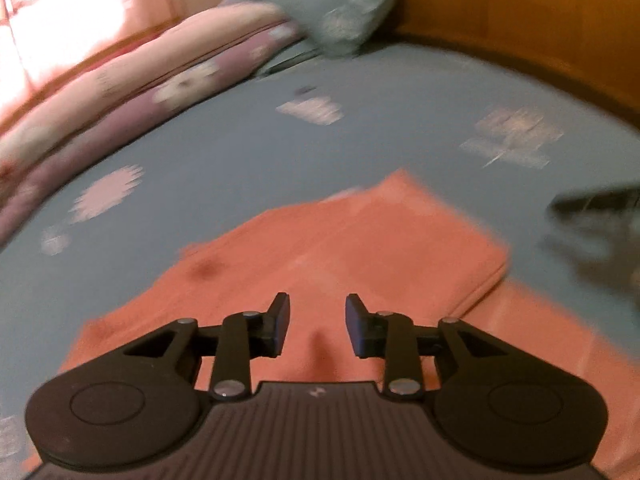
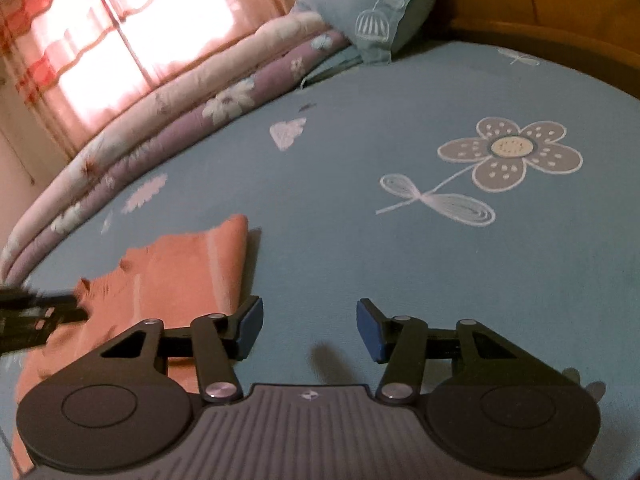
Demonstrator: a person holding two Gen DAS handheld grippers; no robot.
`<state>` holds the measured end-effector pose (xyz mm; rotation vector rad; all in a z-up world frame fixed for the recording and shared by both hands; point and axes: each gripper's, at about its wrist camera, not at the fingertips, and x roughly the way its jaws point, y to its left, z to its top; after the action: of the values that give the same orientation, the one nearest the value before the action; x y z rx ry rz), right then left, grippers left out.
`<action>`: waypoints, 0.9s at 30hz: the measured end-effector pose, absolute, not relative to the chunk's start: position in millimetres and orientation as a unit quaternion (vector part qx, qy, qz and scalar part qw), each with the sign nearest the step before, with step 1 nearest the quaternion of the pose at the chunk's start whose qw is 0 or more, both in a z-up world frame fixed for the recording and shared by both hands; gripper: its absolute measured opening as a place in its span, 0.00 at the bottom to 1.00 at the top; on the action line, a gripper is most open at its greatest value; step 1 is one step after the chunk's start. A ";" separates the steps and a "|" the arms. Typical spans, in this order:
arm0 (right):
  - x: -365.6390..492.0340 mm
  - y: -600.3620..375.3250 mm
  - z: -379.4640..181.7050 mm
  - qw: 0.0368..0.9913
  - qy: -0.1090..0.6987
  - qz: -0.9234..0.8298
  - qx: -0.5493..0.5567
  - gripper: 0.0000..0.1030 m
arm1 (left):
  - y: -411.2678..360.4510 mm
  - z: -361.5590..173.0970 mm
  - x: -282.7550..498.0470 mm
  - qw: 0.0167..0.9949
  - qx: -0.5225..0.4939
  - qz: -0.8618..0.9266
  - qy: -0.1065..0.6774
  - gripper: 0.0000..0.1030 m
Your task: Fold clothes
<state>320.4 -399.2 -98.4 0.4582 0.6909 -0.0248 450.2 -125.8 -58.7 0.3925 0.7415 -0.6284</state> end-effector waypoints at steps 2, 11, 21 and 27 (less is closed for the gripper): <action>319.9 -396.1 -98.3 0.916 0.341 -0.003 0.213 0.56 | -155.5 -62.3 453.7 0.862 0.156 -0.333 0.349 0.31; 310.8 -405.5 -95.6 0.918 0.333 0.000 0.213 0.56 | -234.6 -114.4 492.8 0.858 0.104 -0.312 0.394 0.29; 302.9 -424.1 -97.8 0.913 0.334 -0.009 0.233 0.58 | -245.7 -105.5 488.6 0.864 0.075 -0.330 0.374 0.41; 304.0 -420.8 -98.0 0.912 0.337 0.001 0.232 0.59 | -255.9 -122.1 518.0 0.858 0.023 -0.321 0.399 0.41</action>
<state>304.0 -420.8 -98.0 0.4787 0.6947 0.0025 518.0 -255.9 -122.1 0.0492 0.8390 -0.6750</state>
